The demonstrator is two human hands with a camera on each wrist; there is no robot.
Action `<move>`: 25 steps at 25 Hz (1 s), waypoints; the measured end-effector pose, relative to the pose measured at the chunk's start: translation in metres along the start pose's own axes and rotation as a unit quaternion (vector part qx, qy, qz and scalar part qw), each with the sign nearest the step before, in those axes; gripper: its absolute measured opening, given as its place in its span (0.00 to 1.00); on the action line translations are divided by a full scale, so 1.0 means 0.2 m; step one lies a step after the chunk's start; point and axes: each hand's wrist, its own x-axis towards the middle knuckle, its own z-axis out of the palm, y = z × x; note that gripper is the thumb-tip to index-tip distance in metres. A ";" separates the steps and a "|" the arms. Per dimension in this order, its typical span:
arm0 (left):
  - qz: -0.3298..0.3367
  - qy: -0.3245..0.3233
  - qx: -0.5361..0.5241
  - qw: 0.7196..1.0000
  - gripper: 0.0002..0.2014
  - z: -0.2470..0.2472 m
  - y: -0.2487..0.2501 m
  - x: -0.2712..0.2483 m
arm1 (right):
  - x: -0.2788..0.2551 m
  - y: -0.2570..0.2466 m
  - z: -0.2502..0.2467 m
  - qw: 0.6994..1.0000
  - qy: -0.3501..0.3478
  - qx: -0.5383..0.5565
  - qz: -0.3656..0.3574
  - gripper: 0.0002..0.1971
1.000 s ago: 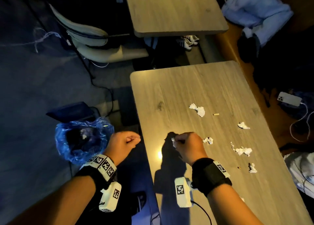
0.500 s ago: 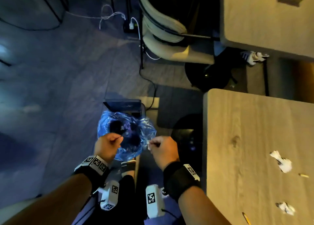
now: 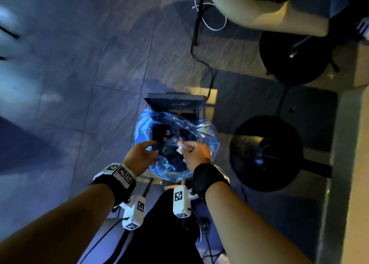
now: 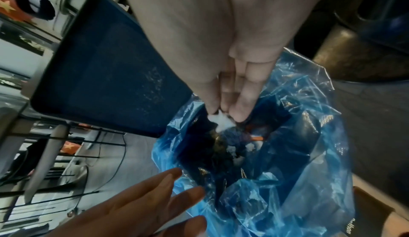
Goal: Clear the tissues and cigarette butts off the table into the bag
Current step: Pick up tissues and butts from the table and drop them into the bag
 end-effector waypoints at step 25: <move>0.324 -0.112 0.197 0.919 0.07 0.81 0.78 -1.12 | -1.60 0.19 -1.50 0.979 0.152 0.024 -0.131 0.08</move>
